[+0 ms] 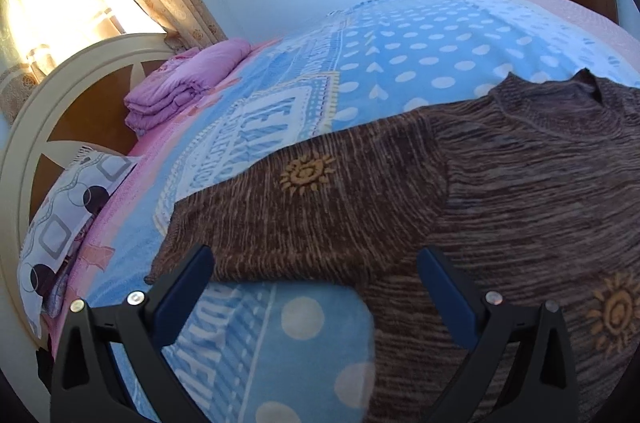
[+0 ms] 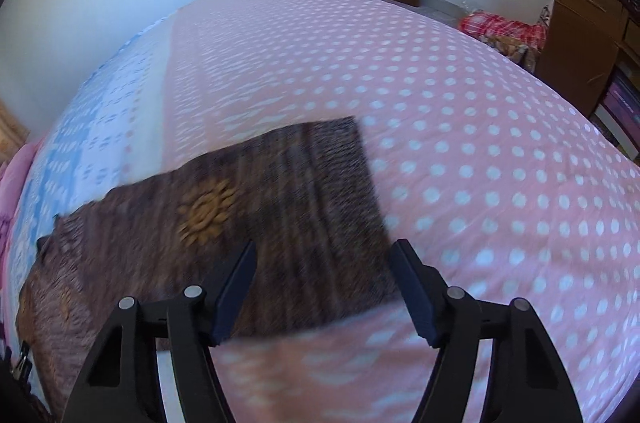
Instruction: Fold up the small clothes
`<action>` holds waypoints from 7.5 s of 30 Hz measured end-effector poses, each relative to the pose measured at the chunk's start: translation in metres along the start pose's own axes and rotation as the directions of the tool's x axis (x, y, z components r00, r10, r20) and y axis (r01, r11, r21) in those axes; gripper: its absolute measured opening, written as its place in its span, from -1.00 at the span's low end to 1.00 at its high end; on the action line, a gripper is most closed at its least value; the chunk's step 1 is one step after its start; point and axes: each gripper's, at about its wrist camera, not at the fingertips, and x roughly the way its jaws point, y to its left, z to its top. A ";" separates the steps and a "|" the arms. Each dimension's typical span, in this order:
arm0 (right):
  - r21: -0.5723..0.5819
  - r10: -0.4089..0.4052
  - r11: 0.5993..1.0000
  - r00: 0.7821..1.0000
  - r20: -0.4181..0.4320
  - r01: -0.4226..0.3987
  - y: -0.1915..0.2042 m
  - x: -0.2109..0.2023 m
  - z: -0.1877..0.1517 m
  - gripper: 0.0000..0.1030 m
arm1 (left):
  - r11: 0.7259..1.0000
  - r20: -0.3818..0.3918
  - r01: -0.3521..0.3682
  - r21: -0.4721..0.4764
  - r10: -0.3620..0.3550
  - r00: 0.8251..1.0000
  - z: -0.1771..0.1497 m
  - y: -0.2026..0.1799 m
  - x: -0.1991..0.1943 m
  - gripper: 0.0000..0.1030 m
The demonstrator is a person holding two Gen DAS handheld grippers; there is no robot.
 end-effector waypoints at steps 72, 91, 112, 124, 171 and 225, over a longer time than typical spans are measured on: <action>-0.596 0.361 0.688 0.908 -0.215 -0.414 0.259 -0.058 -0.153 0.28 | 0.968 0.045 0.248 0.028 -0.249 0.967 0.042 -0.028 -0.045 1.00; -0.453 0.127 0.886 0.992 0.020 -0.104 0.167 -0.017 -0.112 0.35 | 0.979 0.006 0.118 0.168 -0.120 0.993 0.033 -0.127 -0.011 1.00; -0.579 0.245 0.781 0.968 -0.063 -0.235 0.232 -0.004 -0.109 0.18 | 0.962 -0.093 0.264 -0.074 -0.270 0.958 0.033 -0.087 0.016 1.00; -0.522 0.187 0.840 0.982 0.021 -0.149 0.272 0.021 -0.055 0.20 | 0.966 -0.086 0.228 -0.121 -0.239 0.967 0.028 -0.077 0.016 1.00; -0.594 0.240 0.787 0.970 0.046 -0.167 0.298 0.020 -0.112 0.64 | 0.684 -0.139 0.085 -0.725 -0.265 0.954 -0.048 0.194 0.109 0.10; -0.578 0.257 0.796 0.965 0.053 -0.180 0.296 0.019 -0.111 0.65 | 0.998 0.089 -0.044 0.040 0.040 0.995 -0.011 0.001 -0.019 0.45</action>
